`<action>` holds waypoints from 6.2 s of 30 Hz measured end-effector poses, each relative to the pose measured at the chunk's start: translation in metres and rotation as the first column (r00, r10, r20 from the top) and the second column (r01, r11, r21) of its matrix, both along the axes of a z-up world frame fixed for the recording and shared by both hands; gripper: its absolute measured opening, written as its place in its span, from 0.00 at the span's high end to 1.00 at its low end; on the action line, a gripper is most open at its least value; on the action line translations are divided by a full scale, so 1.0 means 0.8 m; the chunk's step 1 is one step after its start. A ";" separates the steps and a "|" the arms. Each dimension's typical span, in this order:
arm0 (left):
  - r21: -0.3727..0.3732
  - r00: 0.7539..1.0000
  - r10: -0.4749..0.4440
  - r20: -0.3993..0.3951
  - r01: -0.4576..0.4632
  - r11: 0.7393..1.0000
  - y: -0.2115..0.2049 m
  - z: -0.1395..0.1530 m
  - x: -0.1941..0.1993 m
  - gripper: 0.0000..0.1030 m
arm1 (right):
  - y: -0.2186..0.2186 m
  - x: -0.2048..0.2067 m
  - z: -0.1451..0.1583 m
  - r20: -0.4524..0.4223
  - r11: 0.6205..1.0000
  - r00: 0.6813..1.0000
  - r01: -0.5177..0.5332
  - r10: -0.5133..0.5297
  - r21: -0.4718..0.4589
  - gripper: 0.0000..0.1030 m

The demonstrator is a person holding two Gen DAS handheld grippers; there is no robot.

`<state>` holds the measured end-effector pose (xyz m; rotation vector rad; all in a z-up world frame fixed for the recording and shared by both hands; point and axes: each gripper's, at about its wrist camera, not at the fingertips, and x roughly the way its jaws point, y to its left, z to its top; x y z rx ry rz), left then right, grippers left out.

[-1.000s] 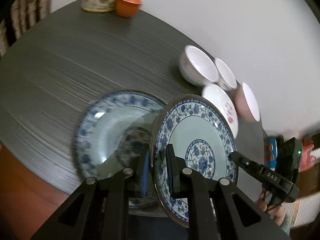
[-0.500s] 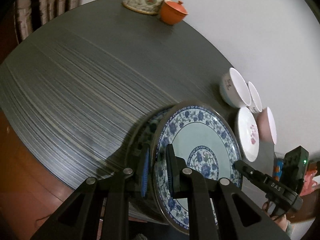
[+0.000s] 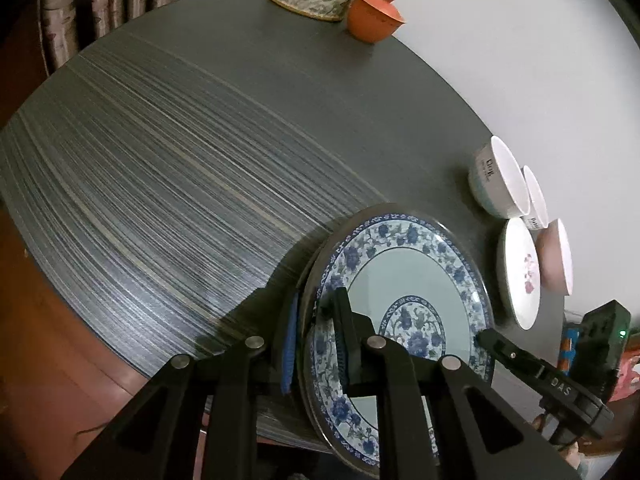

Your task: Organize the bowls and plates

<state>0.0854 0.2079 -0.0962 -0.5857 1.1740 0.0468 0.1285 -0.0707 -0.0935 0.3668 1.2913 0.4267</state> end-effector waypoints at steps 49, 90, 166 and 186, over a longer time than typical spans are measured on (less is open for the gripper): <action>0.153 0.995 -0.007 0.102 -0.009 0.988 -0.010 0.030 -0.011 0.73 | -0.099 -0.018 0.034 0.104 0.992 0.987 0.123 -0.121 -0.017 0.66; -0.002 0.936 -0.345 0.071 0.346 0.938 -0.270 0.012 0.178 0.74 | -0.243 0.105 -0.012 0.198 0.967 0.956 0.240 -0.219 -0.090 0.79; 0.030 0.862 -0.494 -0.119 0.500 0.865 -0.295 -0.017 0.050 0.91 | -0.233 -0.076 -0.022 -0.047 0.976 0.980 0.185 -0.191 -0.111 0.86; 0.072 0.851 -0.514 -0.111 0.523 0.849 -0.312 -0.016 0.042 0.91 | -0.229 -0.079 -0.018 -0.014 0.971 0.979 0.199 -0.203 -0.131 0.89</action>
